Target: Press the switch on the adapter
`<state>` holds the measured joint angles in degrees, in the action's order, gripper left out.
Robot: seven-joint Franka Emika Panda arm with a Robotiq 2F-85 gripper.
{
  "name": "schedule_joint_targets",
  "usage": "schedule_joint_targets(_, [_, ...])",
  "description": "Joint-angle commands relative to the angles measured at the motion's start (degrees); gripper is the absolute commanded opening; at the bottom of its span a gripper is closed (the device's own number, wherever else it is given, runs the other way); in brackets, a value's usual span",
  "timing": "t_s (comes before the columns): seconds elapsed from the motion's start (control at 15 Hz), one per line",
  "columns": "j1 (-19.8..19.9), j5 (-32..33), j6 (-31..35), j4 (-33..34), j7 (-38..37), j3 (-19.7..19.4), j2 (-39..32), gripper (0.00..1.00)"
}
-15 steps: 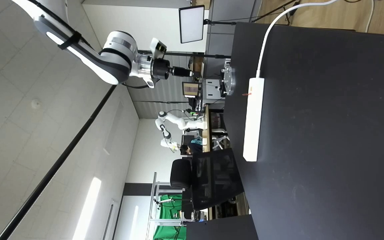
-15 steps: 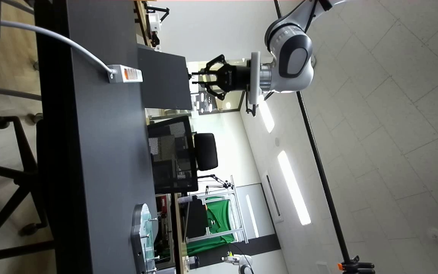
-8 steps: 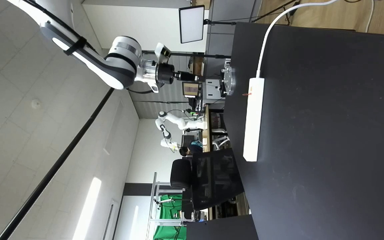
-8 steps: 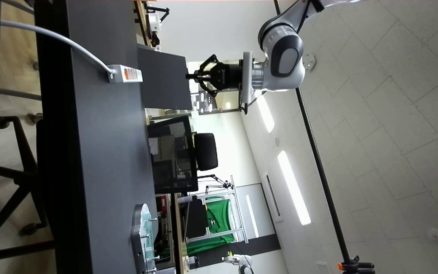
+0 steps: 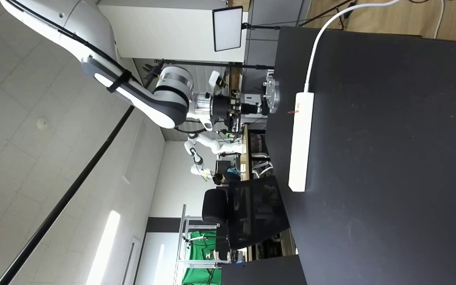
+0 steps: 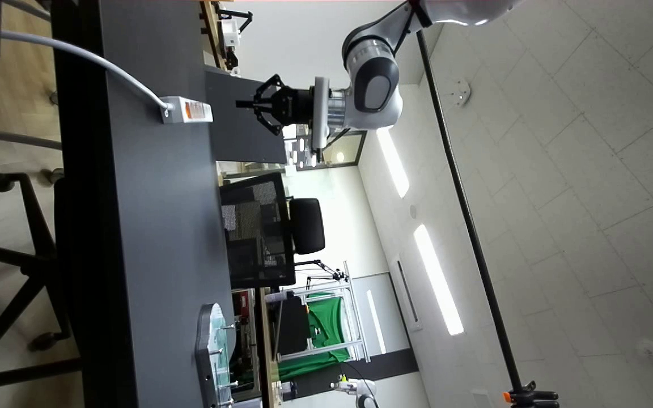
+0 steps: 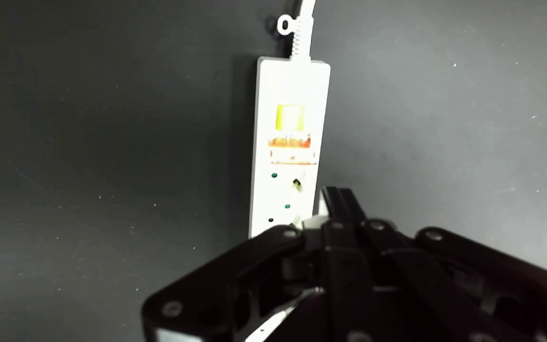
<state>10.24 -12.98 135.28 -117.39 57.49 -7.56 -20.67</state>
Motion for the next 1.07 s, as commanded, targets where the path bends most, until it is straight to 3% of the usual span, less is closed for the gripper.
schedule_joint_targets(0.0, [2.04, 2.45, -2.52, 5.09, -2.06, 2.20, -5.51, 0.00])
schedule_joint_targets(0.53, [4.97, 3.33, -11.67, 9.99, -2.64, 3.47, -11.64, 0.00])
schedule_joint_targets(1.0, [6.26, 2.91, -12.86, 12.26, -2.51, 3.50, -13.09, 0.00])
